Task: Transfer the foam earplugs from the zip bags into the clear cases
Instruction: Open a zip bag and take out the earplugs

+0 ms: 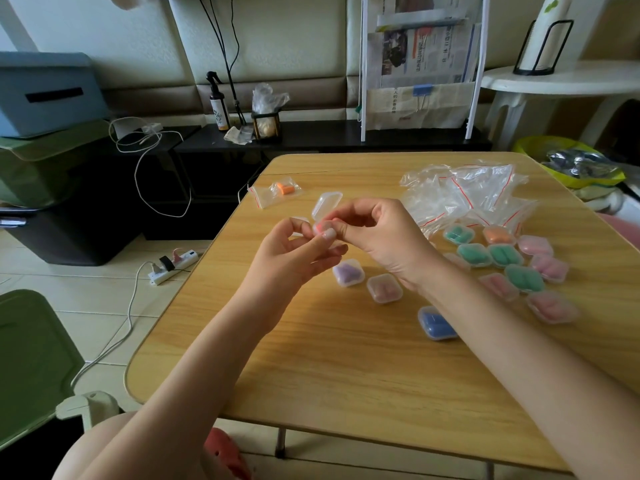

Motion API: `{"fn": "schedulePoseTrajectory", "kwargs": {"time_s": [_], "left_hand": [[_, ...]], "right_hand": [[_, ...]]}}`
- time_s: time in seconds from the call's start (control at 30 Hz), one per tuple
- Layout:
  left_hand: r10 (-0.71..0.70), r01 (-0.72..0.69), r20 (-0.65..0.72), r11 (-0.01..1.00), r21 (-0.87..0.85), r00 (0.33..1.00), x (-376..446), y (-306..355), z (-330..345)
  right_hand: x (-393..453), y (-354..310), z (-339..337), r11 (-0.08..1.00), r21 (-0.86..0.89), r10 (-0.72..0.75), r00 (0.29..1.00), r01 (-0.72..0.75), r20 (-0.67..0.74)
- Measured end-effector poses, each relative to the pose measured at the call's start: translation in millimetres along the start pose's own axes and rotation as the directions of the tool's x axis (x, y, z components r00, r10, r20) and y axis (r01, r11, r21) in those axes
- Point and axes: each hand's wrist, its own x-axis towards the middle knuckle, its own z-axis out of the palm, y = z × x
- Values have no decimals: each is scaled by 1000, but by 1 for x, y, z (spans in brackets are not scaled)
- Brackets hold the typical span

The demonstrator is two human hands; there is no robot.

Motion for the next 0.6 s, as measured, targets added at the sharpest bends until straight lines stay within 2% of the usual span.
{"fn": "schedulePoseTrajectory", "kwargs": {"time_s": [0.17, 0.3, 0.43, 0.6], "left_hand": [[-24, 24, -19, 999, -29, 1000, 1, 2, -2], [-43, 37, -91, 997, -71, 995, 3, 3, -3], [-52, 42, -145, 997, -72, 988, 5, 4, -6], [-55, 51, -141, 998, -33, 988, 3, 4, -4]], "right_hand": [[2, 1, -3, 999, -18, 27, 999, -26, 42], [1, 0, -7, 992, 118, 41, 999, -44, 33], [0, -4, -6, 995, 93, -22, 1000, 22, 0], [0, -7, -1, 987, 81, -139, 990, 137, 25]]}}
